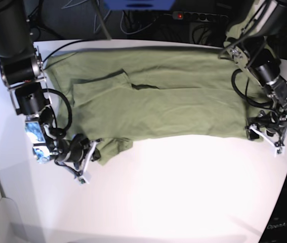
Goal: Fold the T-shirt properly
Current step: 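Grasp the hem corners with both grippers, then lift the hem and fold it over toward the collar with both grippers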
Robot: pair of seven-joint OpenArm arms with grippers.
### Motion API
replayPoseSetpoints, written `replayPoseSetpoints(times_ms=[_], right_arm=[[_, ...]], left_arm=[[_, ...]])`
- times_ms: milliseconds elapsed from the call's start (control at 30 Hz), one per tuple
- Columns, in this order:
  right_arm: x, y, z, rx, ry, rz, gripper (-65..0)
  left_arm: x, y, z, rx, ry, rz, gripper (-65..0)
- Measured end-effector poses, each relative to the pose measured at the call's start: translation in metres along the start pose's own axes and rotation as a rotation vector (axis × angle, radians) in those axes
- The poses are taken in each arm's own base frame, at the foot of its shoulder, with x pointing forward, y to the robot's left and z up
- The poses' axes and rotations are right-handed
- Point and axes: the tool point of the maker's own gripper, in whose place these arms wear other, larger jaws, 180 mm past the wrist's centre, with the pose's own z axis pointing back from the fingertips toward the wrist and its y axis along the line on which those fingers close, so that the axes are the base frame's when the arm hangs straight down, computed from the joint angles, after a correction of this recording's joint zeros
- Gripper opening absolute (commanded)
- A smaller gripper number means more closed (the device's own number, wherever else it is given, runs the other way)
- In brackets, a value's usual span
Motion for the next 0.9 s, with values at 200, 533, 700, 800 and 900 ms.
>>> replayPoseSetpoints(times_ms=[200,533,700,800,900], right_arm=[[0.0,0.0,0.0,0.0,0.0,0.0,-64.7],[-0.002,-0.005,0.003,-0.007,0.002,-0.001,-64.7],[-0.002,-0.005,0.004,-0.009,0.003,0.011,-64.4],[-0.006,-0.003,0.012,-0.023,0.013,0.074,-64.3],[-0.006,-0.001,0.027,-0.035,-0.02,0.096,-64.3]], left_arm=[[0.0,-0.008,-0.01,-0.039,-0.047,0.036,-20.5],[0.003,-0.005,-0.02,-0.018,-0.105,0.125,-64.8],[0.003,-0.004,-0.02,-0.015,-0.1,0.123,-62.6],[0.003,-0.004,-0.019,-0.015,-0.101,0.122,-62.6],[0.003,-0.006,-0.019,-0.019,-0.098,0.114,-62.6]])
